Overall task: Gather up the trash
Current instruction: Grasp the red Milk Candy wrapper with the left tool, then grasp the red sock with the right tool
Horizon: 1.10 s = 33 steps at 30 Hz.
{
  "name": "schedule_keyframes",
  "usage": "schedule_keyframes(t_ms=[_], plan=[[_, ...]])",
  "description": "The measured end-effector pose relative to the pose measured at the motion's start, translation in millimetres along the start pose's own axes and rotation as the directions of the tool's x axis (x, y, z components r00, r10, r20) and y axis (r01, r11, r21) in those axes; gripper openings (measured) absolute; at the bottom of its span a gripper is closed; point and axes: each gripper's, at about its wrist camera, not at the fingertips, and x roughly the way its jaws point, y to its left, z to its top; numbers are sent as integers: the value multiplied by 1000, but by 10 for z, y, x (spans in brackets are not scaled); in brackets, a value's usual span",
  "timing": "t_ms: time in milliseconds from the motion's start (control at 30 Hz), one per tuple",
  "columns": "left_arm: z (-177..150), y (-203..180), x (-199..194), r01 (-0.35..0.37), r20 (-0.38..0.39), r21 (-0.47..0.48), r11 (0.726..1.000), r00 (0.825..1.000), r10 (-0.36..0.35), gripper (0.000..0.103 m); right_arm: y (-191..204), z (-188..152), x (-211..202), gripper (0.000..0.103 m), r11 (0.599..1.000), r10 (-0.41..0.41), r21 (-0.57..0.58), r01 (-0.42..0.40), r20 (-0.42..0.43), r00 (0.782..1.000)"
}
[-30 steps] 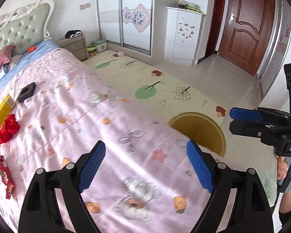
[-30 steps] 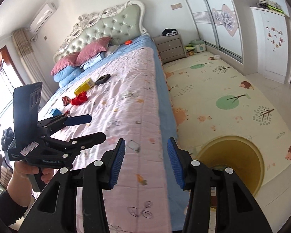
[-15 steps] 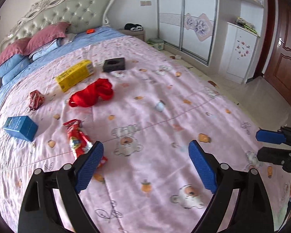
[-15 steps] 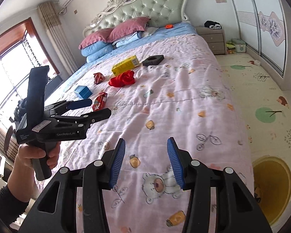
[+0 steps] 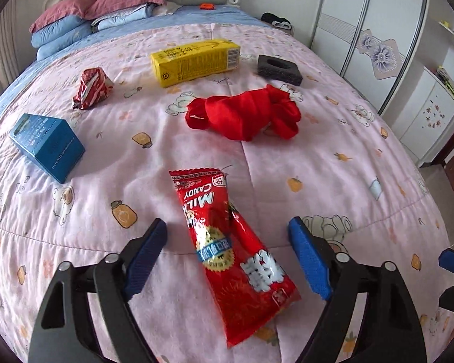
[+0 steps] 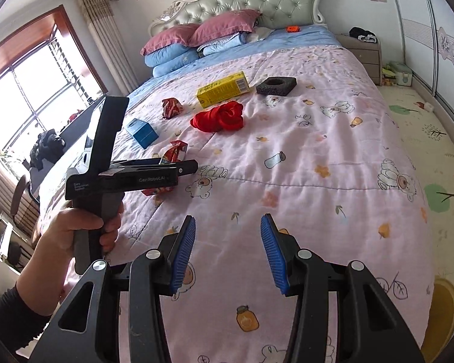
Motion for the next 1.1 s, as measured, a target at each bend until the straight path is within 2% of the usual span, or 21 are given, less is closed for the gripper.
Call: schedule_keyframes(t_ms=[33, 67, 133, 267, 467, 567, 700, 800, 900, 967, 1100], plan=[[13, 6, 16, -10, 6, -6, 1000, 1000, 10, 64, 4, 36, 31, 45, 1000, -1, -6, 1, -3, 1000], [23, 4, 20, -15, 11, -6, 1000, 1000, 15, 58, 1, 74, 56, 45, 1000, -4, -8, 4, -5, 1000], [41, 9, 8, -5, 19, -5, 1000, 1000, 5, 32, -9, 176, 114, 45, 1000, -5, -7, 5, -7, 1000], [77, 103, -74, 36, 58, -46, 998, 998, -34, 31, -32, 396, 263, 45, 1000, -2, 3, 2, -17, 1000], [303, 323, -339, 13, 160, -37, 999, 987, -7, 31, 51, 712, 585, 45, 999, -33, -23, 33, -24, 999], [327, 501, -353, 27, 162, -53, 998, 987, -18, 31, 124, 850, 785, 45, 999, -33, -35, 32, -32, 999], [287, 671, -230, 52, 126, -65, 997, 991, -44, 32, 356, 993, 1067, 45, 981, -97, -174, 91, -27, 995], [289, 751, -158, 82, 117, -84, 993, 991, -72, 32, 481, 1081, 1302, 45, 963, -85, -259, 67, -58, 995], [302, 778, -121, 92, 126, -80, 993, 989, -81, 32, 545, 1185, 1472, 45, 944, -86, -323, 68, -42, 995], [299, 785, -93, 93, 126, -77, 993, 989, -83, 32, 573, 1270, 1564, 48, 935, -76, -351, 59, -35, 997], [273, 807, -36, 93, 113, -75, 993, 990, -84, 32, 559, 1388, 1815, 69, 925, -75, -375, 55, -40, 996]])
